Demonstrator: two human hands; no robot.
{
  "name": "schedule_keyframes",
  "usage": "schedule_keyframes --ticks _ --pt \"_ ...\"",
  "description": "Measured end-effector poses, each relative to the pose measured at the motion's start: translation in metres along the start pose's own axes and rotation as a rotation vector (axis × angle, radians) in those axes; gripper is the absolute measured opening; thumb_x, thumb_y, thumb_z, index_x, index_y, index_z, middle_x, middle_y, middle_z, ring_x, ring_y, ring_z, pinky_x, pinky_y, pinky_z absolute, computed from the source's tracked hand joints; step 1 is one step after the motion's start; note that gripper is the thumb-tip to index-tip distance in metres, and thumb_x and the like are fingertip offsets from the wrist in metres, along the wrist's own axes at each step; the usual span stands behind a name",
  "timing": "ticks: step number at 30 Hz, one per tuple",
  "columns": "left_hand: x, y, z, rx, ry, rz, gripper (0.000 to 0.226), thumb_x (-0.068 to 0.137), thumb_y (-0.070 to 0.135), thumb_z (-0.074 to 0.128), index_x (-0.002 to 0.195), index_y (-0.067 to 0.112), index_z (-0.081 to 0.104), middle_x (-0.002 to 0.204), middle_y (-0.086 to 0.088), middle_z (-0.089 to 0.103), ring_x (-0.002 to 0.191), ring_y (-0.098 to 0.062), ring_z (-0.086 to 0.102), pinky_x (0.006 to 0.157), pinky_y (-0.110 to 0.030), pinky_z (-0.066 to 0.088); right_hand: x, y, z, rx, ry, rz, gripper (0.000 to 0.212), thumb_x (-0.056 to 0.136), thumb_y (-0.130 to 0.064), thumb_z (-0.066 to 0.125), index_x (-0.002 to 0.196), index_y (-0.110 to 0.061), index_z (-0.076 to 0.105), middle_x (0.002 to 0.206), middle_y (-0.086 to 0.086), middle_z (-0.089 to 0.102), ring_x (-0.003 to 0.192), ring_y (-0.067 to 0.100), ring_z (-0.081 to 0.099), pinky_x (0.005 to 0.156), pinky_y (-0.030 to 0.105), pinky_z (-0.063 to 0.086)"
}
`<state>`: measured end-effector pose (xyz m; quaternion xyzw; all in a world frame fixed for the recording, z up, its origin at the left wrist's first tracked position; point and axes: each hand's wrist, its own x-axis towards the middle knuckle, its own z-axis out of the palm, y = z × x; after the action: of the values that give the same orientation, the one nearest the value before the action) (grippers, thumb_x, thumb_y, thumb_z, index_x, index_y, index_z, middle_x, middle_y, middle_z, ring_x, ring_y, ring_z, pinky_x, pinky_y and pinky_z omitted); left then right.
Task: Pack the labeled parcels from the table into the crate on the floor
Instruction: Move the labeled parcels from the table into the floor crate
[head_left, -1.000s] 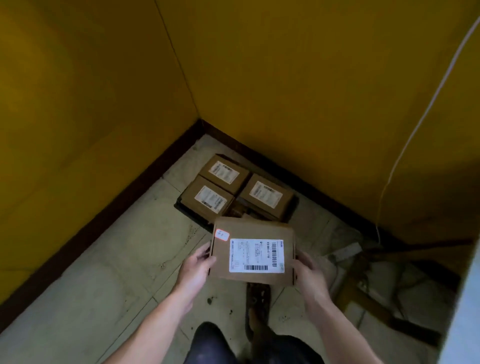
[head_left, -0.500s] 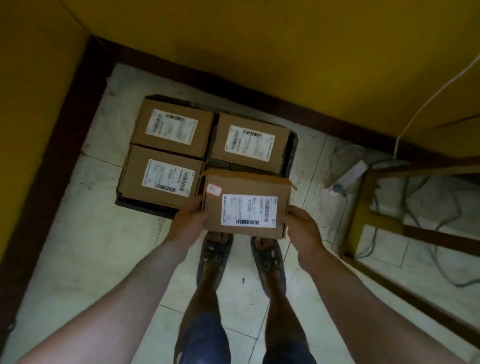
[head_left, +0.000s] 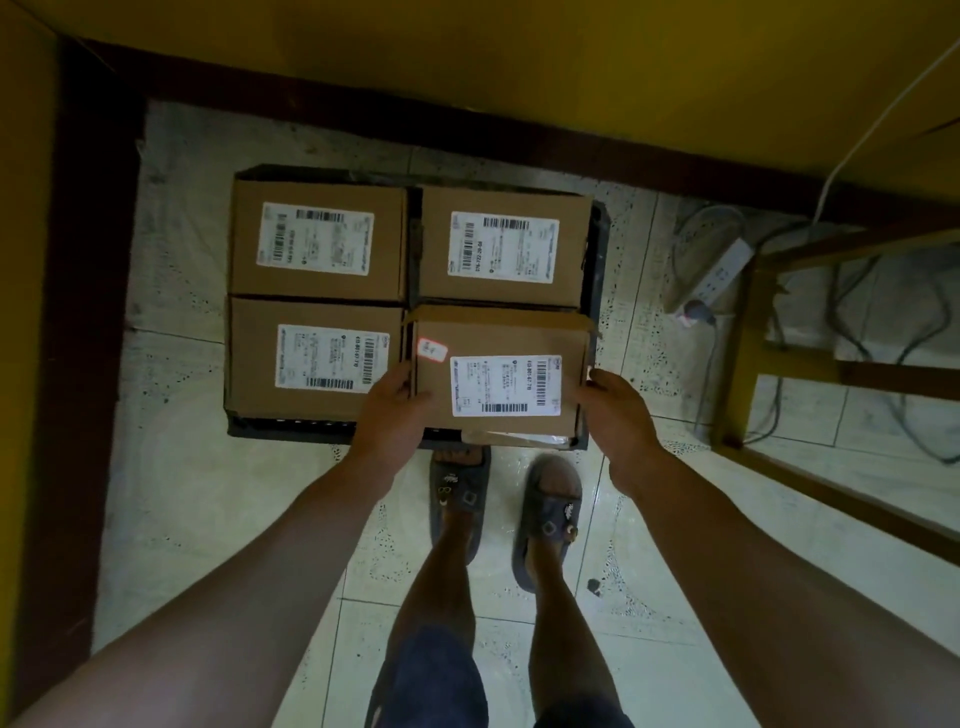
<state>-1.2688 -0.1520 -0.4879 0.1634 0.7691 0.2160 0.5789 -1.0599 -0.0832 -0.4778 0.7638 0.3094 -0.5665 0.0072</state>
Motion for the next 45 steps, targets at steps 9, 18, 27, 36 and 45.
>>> schedule_keyframes --ticks 9,18,27,36,45 --pt "-0.040 0.028 -0.007 -0.067 0.011 -0.008 0.026 0.097 0.018 0.054 0.117 0.024 0.068 0.118 0.006 0.067 0.105 -0.001 0.063 0.089 -0.015 0.048 -0.051 -0.011 -0.028 0.151 0.019 -0.021 0.009 0.091 -0.020 0.058 0.094 -0.024 0.065 0.108 -0.001 0.066 0.084 0.008 0.059 0.077 0.026 0.047" --pt "-0.168 0.141 0.006 -0.111 -0.088 0.137 0.020 0.096 0.022 0.058 0.113 0.030 0.064 0.112 0.004 0.068 0.105 -0.017 0.062 0.087 -0.030 0.048 -0.203 -0.061 -0.124 0.302 0.125 -0.187 0.041 0.094 -0.021 0.056 0.134 -0.022 0.055 0.137 0.002 0.056 0.125 0.024 0.051 0.110 0.041 0.039" --pt "-0.306 0.238 0.075 -0.043 -0.299 0.359 0.020 0.099 0.025 0.054 0.115 0.028 0.067 0.119 0.004 0.067 0.109 -0.011 0.061 0.102 -0.034 0.046 -0.331 -0.049 -0.249 0.559 0.276 -0.388 0.028 0.096 -0.025 0.055 0.122 -0.027 0.061 0.121 0.000 0.063 0.102 0.012 0.060 0.092 0.032 0.051" --pt "-0.437 0.264 0.249 -0.033 -0.480 0.501 0.021 0.099 0.013 0.053 0.115 0.016 0.066 0.106 0.002 0.071 0.101 -0.014 0.065 0.097 -0.035 0.047 -0.398 0.087 -0.428 0.817 0.471 -0.521 0.023 0.096 -0.013 0.055 0.117 -0.015 0.063 0.116 0.002 0.065 0.109 0.018 0.062 0.092 0.032 0.050" --pt "-0.558 0.238 0.455 0.037 -0.650 0.529 0.016 0.097 0.012 0.054 0.105 0.019 0.065 0.097 0.004 0.071 0.089 -0.011 0.065 0.080 -0.026 0.047 -0.414 0.246 -0.589 0.890 0.569 -0.494 0.018 0.095 -0.016 0.057 0.112 -0.017 0.063 0.113 0.001 0.065 0.107 0.016 0.061 0.089 0.032 0.050"
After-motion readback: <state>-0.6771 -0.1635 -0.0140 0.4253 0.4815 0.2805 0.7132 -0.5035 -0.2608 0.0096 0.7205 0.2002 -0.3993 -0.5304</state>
